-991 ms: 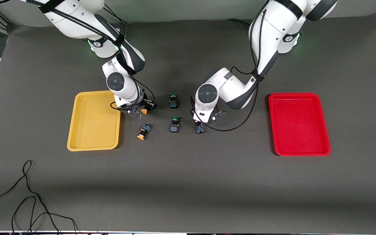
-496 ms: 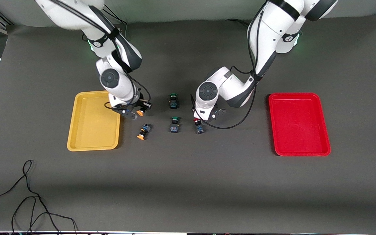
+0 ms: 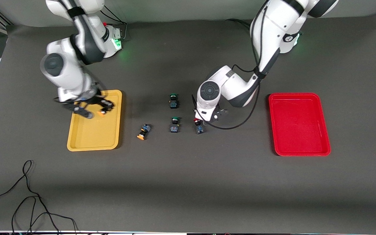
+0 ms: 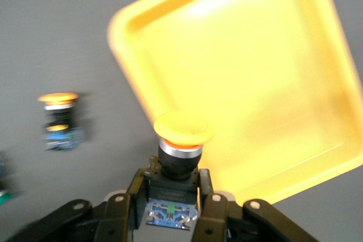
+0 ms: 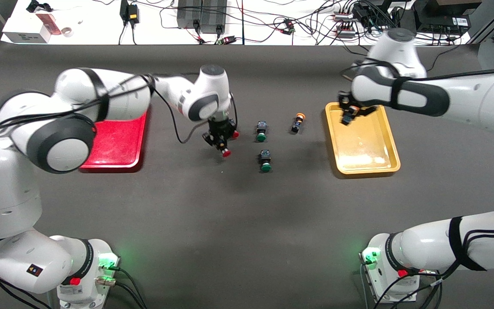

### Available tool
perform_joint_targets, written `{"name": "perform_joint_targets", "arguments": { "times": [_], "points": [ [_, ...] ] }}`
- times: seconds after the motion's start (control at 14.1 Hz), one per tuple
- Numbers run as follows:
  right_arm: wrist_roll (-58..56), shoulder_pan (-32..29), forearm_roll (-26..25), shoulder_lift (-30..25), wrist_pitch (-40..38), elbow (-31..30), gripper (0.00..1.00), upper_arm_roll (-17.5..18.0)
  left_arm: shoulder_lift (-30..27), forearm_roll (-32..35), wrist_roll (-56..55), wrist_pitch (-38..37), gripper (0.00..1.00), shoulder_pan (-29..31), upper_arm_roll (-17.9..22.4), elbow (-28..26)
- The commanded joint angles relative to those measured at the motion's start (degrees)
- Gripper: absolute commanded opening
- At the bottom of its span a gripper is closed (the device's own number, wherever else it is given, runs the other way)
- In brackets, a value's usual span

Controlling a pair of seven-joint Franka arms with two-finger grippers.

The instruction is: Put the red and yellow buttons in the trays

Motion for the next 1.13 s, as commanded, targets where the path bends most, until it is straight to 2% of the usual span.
{"name": "perform_joint_targets", "arguments": {
  "times": [0.0,0.14,0.28,0.42,0.5,0.57,0.64,0.85,0.92,1.06],
  "points": [
    [-10.87,0.58,1.44,-0.02,8.69,-8.85,0.04,-5.87,-4.95,-0.02,5.98,-16.35,0.0,3.14,0.23,6.95],
    [-13.36,0.31,1.53,2.69,14.69,-12.22,0.04,-6.33,-6.36,-0.28,12.91,-29.45,0.0,8.4,0.06,15.47],
    [-13.45,0.31,1.53,6.47,18.21,-12.57,0.04,-6.42,-9.51,-0.11,24.84,-40.28,0.0,13.68,0.32,22.69],
    [-13.45,0.31,1.53,8.06,19.8,-12.49,0.08,-6.33,-15.12,0.07,36.88,-45.14,0.0,20.53,0.41,24.48],
    [-13.45,0.31,1.53,8.16,19.81,-12.49,0.24,-6.41,-18.46,0.42,43.56,-46.29,0.0,23.87,0.41,24.13],
    [-13.45,0.31,1.53,8.07,19.72,-12.49,0.87,-6.42,-21.02,0.77,48.58,-47.52,0.0,25.64,0.58,23.34],
    [-13.54,0.31,1.53,7.63,19.2,-12.4,1.0,-6.42,-23.31,0.86,51.94,-48.23,0.0,27.92,0.67,22.29],
    [-13.63,0.66,1.44,4.39,15.09,-11.18,1.0,-6.15,-28.42,1.64,62.14,-46.75,0.0,34.17,0.67,16.59],
    [-13.1,0.66,1.44,2.55,12.28,-9.6,1.0,-5.89,-29.3,2.17,63.3,-44.22,0.0,35.23,0.67,13.35],
    [-12.4,0.66,1.44,0.78,3.51,-3.04,1.0,-5.45,-31.23,2.09,66.2,-35.28,0.0,38.3,0.67,3.09]
  ]
}}
